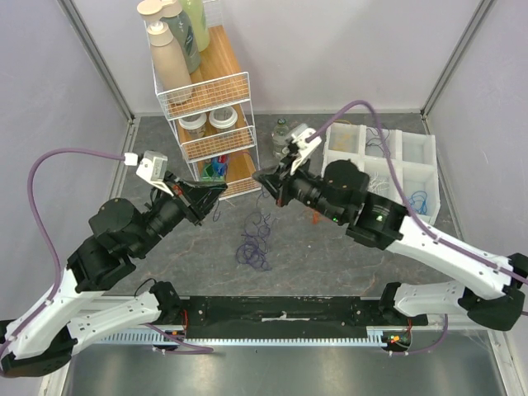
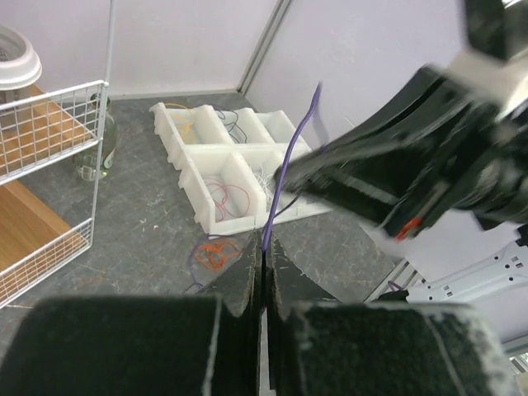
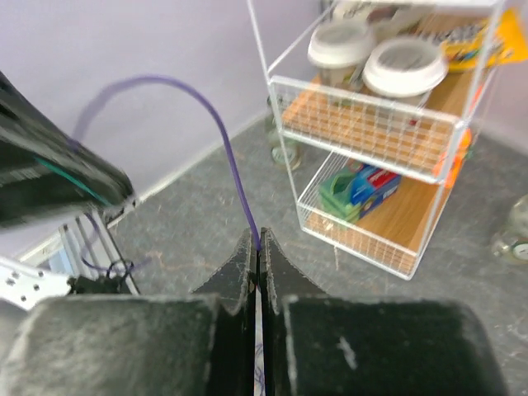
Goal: Untangle the cables
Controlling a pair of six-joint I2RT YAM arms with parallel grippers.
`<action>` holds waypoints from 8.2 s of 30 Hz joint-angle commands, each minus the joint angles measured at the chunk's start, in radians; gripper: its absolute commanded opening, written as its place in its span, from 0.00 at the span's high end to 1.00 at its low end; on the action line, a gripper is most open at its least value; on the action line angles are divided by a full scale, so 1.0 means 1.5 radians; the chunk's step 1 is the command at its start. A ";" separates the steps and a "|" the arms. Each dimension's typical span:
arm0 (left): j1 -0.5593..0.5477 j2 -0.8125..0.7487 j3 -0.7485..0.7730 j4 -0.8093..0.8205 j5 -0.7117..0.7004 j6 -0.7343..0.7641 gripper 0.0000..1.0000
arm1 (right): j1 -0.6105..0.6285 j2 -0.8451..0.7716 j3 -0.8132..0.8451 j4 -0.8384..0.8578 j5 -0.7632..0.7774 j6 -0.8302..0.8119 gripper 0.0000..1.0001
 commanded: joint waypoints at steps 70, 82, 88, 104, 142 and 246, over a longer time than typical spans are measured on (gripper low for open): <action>-0.005 0.559 -0.575 0.892 0.060 -0.036 0.98 | -0.005 0.196 0.800 -0.092 0.405 -0.375 1.00; -0.003 0.297 -0.677 0.637 -0.061 -0.109 0.98 | -0.090 0.258 0.783 0.117 0.483 -0.616 1.00; -0.005 0.213 -0.621 0.551 -0.006 -0.076 0.98 | -0.278 0.218 0.614 0.118 0.423 -0.473 1.00; -0.005 0.084 -0.478 0.362 0.108 -0.077 0.98 | -0.581 0.259 0.459 0.115 0.263 -0.231 1.00; -0.005 -0.002 -0.194 0.169 0.138 0.007 0.98 | -0.706 0.408 0.129 -0.045 0.052 -0.025 1.00; -0.003 0.048 -0.187 0.109 0.174 -0.013 0.98 | -0.852 0.570 0.275 -0.170 0.128 0.010 0.38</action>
